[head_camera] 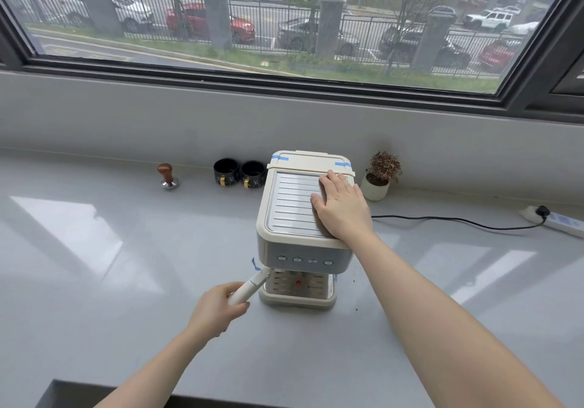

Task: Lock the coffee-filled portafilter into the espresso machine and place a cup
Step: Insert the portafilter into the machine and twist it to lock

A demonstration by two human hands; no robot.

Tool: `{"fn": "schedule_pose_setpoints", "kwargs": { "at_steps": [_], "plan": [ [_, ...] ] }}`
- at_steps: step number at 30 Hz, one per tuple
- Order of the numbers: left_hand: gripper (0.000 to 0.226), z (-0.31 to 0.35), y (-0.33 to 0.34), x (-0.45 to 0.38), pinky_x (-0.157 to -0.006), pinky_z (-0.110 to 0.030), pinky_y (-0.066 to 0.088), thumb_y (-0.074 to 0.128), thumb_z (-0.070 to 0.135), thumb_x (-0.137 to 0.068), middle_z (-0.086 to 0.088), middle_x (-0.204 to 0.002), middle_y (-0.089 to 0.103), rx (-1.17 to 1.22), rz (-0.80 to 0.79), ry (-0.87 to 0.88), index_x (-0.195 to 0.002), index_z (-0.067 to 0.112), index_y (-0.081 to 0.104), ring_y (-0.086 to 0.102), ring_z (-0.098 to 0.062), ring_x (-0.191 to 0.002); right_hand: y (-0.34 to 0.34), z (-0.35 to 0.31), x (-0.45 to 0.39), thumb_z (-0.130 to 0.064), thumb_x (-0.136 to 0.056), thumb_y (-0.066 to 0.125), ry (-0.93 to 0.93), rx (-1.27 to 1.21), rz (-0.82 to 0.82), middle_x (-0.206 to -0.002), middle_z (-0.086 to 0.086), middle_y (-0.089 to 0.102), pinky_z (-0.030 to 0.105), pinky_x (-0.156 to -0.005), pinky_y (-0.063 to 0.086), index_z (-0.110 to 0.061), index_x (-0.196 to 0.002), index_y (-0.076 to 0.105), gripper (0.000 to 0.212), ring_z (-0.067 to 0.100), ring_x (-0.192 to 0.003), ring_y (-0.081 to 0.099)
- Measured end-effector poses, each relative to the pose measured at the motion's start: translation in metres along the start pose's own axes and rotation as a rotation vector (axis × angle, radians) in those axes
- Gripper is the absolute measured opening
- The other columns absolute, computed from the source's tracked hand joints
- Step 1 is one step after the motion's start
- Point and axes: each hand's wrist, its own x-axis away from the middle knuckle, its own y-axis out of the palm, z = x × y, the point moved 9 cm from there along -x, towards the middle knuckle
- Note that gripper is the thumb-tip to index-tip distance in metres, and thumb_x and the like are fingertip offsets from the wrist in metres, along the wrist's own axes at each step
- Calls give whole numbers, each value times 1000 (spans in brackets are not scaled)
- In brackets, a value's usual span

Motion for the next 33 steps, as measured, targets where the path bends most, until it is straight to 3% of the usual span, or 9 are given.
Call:
{"fn": "schedule_pose_setpoints", "kwargs": {
  "at_steps": [7,20,25,33],
  "plan": [
    [36,6,19,-11,-38,-25,38,61,19,-76,2,-67,65,61,-43,21,-98,48,66,45,-18,-38,-1,2,2,-49,-95,28,37,-74,-18,-161,-12,15,39,-116,23,-30,-149,26,57,7,-148,7],
    [35,34,37,-31,-39,-24,38,57,17,-75,2,-61,59,62,-36,78,-100,39,66,45,-18,-38,-2,2,1,-49,-95,28,42,-67,-14,-161,-14,15,37,-114,24,-31,-148,26,57,6,-148,8],
    [28,34,28,-39,-40,-24,36,59,16,-76,12,-48,54,39,-80,105,-86,41,67,43,-18,-38,0,1,3,-49,-95,27,41,-61,-18,-161,-14,15,37,-114,23,-31,-149,25,57,6,-148,8],
    [29,18,19,-47,-43,-22,33,59,19,-73,9,-54,49,103,-151,133,-93,36,72,40,-19,-43,-2,3,2,-50,-95,27,49,-54,-21,-161,-14,14,37,-114,24,-32,-149,25,57,6,-148,7]
  ]
}}
